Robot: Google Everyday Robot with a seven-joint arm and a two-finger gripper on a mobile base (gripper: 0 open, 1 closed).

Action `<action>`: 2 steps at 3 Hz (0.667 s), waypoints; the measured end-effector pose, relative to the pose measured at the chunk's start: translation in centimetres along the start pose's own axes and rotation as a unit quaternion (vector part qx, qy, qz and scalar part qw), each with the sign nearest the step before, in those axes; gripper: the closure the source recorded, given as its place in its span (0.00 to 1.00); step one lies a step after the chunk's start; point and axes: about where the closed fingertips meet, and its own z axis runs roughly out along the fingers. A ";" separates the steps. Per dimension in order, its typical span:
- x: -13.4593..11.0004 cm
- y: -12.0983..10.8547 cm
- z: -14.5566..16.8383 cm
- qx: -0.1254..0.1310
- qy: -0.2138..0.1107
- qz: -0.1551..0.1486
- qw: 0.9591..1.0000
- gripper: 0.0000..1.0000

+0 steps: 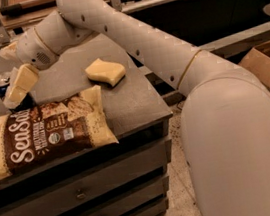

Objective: Move pepsi can near brown chip bag

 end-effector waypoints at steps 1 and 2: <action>-5.5 -1.2 -2.7 0.035 0.032 -0.037 0.998 0.00; -8.5 -1.7 -4.1 0.057 0.050 -0.054 0.996 0.00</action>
Offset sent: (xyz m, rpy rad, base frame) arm 0.0108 -0.0085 0.1434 -0.0594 -0.2455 -0.1244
